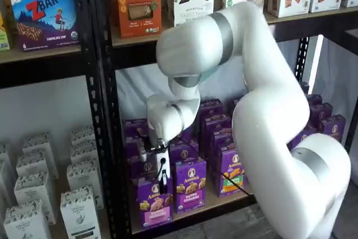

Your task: Pick up the purple box with a pink patch in the middle, on the bottom shelf, the first box from the left

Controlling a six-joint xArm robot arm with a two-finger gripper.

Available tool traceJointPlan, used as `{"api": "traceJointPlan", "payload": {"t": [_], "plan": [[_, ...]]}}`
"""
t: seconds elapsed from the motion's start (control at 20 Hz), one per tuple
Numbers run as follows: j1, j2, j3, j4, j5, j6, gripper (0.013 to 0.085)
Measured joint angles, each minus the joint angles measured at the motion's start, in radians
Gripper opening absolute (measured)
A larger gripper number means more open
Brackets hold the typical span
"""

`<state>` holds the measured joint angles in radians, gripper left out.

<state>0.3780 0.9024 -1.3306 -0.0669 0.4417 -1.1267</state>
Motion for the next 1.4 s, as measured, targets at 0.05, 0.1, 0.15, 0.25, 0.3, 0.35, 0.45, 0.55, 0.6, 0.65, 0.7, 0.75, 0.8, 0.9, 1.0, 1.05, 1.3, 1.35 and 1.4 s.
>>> {"api": "traceJointPlan", "payload": {"t": [0.05,0.1,0.15,0.25,0.3,0.35,0.45,0.55,0.6,0.65,0.7,0.75,0.8,0.9,1.0,1.05,1.3,1.35,1.4], "plan": [[0.0,-0.018,0.028,-0.004,-0.011,0.004,0.029],[-0.001,-0.042,0.064,-0.013,-0.022,0.011,0.029],[-0.002,-0.068,0.101,-0.022,-0.034,0.019,0.029],[-0.004,-0.112,0.163,-0.025,-0.05,0.02,0.029],[-0.004,-0.13,0.185,-0.017,-0.052,0.012,0.029],[-0.005,-0.149,0.207,-0.005,-0.053,0.001,0.029],[-0.004,-0.193,0.254,0.035,-0.049,-0.035,0.029],[-0.004,-0.233,0.296,0.049,-0.052,-0.048,0.029],[-0.004,-0.252,0.315,0.046,-0.056,-0.045,0.029],[-0.003,-0.27,0.332,0.044,-0.056,-0.043,0.029],[-0.001,-0.297,0.357,0.035,-0.056,-0.032,0.029],[0.001,-0.317,0.375,0.02,-0.057,-0.017,0.029],[0.004,-0.343,0.397,0.005,-0.054,0.001,0.029],[0.011,-0.381,0.428,-0.019,-0.047,0.029,0.029],[0.014,-0.421,0.465,-0.068,-0.049,0.078,0.029],[0.015,-0.438,0.48,-0.083,-0.051,0.091,0.029],[0.011,-0.522,0.549,-0.09,-0.057,0.095,0.029],[0.01,-0.539,0.561,-0.088,-0.052,0.091,0.029],[0.008,-0.557,0.573,-0.089,-0.046,0.091,0.029]]}}
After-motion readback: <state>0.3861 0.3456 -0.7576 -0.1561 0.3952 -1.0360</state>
